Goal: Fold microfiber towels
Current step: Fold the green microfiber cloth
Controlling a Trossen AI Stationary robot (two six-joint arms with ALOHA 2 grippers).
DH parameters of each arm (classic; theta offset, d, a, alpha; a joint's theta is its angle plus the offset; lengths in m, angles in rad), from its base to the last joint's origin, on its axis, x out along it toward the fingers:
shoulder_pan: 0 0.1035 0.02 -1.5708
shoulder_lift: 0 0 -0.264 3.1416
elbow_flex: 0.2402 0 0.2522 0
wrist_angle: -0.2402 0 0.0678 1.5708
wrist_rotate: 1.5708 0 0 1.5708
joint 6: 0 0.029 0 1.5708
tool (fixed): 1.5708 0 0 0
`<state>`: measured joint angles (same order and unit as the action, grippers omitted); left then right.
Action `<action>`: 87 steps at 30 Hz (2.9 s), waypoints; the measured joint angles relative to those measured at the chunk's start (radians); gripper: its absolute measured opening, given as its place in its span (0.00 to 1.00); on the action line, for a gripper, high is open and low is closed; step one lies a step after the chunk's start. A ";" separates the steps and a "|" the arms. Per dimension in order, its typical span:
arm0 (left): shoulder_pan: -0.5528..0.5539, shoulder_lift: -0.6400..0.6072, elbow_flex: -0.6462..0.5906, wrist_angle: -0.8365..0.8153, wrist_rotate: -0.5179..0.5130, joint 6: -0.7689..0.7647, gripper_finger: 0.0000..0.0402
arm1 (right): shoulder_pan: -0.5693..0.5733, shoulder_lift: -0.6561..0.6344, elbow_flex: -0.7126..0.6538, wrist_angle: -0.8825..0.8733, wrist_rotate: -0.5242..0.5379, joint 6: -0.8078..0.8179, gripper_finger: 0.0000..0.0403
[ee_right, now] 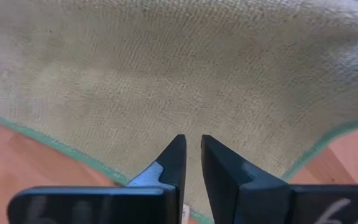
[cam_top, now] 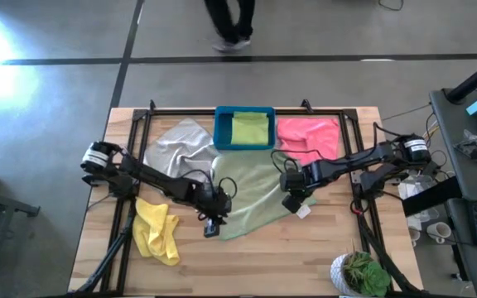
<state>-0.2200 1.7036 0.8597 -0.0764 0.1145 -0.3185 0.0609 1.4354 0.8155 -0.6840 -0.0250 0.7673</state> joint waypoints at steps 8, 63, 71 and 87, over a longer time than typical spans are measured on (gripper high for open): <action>-0.023 0.059 0.004 0.030 -0.014 -0.070 0.29 | 0.038 0.026 -0.016 0.030 -0.002 0.053 0.09; -0.419 -0.202 0.099 -0.535 -0.213 -0.175 0.29 | 0.528 -0.187 0.055 0.136 -0.054 0.026 0.09; -0.439 -0.128 0.107 -0.528 -0.202 -0.199 0.29 | 0.546 -0.119 0.064 0.149 -0.079 0.051 0.18; -0.445 -0.040 0.098 -0.445 -0.194 -0.199 0.29 | 0.550 0.003 0.064 0.203 -0.080 -0.008 0.49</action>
<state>-0.6647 1.6635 0.9577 -0.5214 -0.0792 -0.5175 0.6109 1.4388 0.8791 -0.4810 -0.1047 0.7593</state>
